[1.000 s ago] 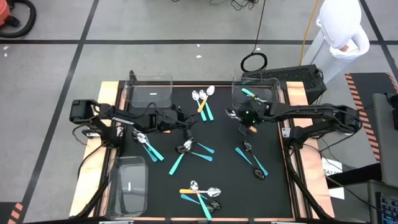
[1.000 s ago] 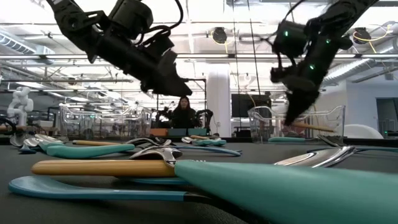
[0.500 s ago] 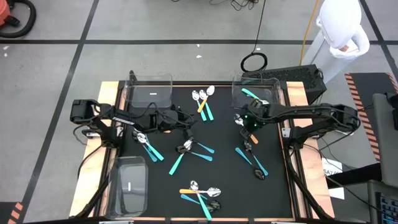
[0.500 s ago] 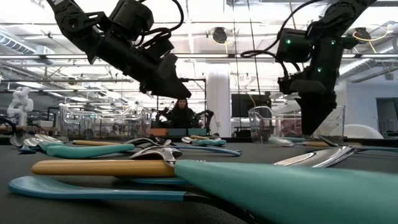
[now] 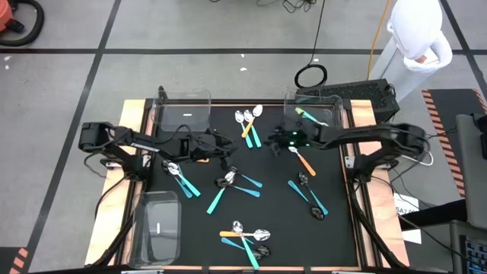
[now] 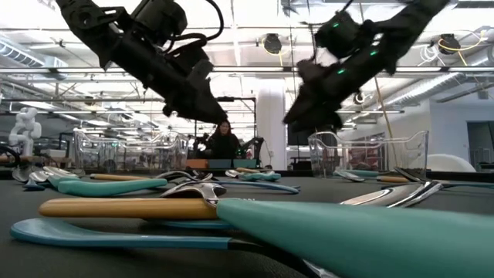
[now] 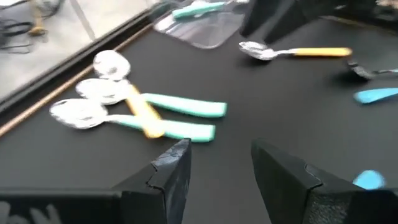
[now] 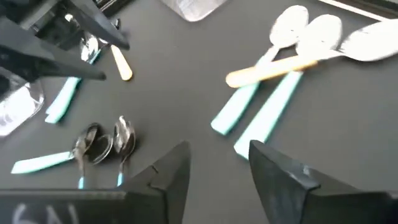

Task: Sort silverware by color (type)
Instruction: Put the yellow spoon into the top left bin

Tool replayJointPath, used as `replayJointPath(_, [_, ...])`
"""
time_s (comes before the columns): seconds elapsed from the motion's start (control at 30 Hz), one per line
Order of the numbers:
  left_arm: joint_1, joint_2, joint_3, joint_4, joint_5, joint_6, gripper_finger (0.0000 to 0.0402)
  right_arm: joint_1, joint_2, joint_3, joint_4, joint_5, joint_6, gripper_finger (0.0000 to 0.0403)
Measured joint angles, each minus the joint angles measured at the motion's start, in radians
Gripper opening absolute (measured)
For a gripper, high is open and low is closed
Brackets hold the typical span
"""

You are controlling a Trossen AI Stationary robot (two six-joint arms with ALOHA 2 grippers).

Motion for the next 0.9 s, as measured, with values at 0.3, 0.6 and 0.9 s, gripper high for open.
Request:
replayJointPath(0.3, [0.06,0.047,0.001,0.057,0.024,0.006,0.0173,0.013,0.181,0.251,-0.213,0.029,-0.191,0.0119])
replayJointPath(0.6, [0.199,0.232,0.268,-0.068,0.077,0.01,0.0173,0.039,-0.013,0.261,-0.467,0.241,-0.126,0.0118])
replayJointPath(0.9, [0.286,0.45,0.585,-0.385,0.17,0.01,0.0173,0.063,-0.09,0.233,-0.5,0.299,-0.091,0.0118])
